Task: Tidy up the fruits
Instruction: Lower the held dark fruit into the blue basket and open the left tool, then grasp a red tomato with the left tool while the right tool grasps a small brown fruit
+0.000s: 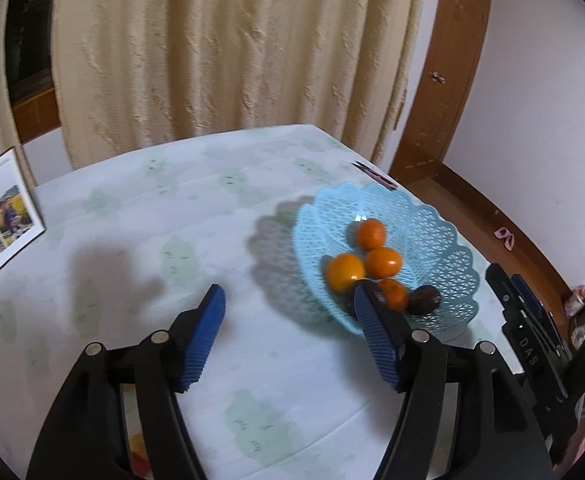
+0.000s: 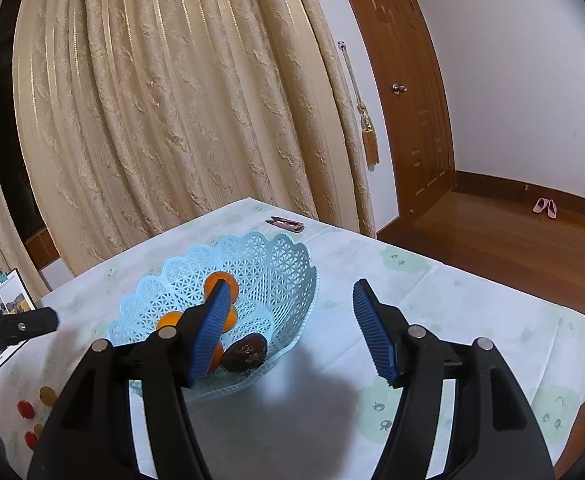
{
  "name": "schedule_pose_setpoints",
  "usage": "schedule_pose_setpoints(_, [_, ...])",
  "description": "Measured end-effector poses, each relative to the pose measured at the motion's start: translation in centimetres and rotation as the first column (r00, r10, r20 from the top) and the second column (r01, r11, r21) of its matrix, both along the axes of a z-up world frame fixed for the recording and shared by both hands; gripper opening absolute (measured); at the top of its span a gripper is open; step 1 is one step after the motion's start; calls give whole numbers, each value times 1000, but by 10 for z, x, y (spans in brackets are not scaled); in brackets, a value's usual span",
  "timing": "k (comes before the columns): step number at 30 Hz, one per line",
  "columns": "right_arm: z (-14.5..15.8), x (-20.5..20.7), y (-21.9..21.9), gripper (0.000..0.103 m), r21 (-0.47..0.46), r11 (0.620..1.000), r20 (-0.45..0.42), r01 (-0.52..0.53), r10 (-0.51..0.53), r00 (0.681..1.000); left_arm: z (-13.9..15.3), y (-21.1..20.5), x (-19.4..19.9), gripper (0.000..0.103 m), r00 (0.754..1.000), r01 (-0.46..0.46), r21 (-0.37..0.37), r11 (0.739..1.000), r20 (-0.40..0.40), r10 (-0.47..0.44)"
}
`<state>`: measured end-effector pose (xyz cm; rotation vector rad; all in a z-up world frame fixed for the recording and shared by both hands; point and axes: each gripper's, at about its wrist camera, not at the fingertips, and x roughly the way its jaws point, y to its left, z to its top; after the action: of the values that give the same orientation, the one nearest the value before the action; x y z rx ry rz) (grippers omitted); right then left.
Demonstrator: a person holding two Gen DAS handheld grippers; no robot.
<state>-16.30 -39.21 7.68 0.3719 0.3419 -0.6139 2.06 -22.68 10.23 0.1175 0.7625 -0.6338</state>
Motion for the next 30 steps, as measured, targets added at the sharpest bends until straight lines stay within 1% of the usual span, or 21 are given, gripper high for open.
schedule_pose_setpoints(2, [0,0,2,65,1,1000,-2,-7,7,1000,1,14,1,69,1000,-25,5,1000,10,25])
schedule_pose_setpoints(7, [1,2,15,65,7,999,-10,-51,51,999,0,48,8,69,995,-95,19,995,10,95])
schedule_pose_setpoints(13, [4,11,40,66,7,991,-24,-137,137,990,-8,97,18,69,980,-197,44,979,-2,198])
schedule_pose_setpoints(17, [6,21,56,66,11,980,-39,-198,198,979,-18,128,23,69,965,-261,61,963,-20,262])
schedule_pose_setpoints(21, [7,29,71,66,14,969,-54,-248,248,967,-30,151,29,69,951,-303,66,951,-46,306])
schedule_pose_setpoints(27, [5,44,93,66,16,947,-89,-321,321,943,-52,169,30,69,938,-327,96,940,-84,335])
schedule_pose_setpoints(30, [2,51,103,66,28,935,-108,-353,354,929,-66,174,32,63,931,-335,111,936,-114,347])
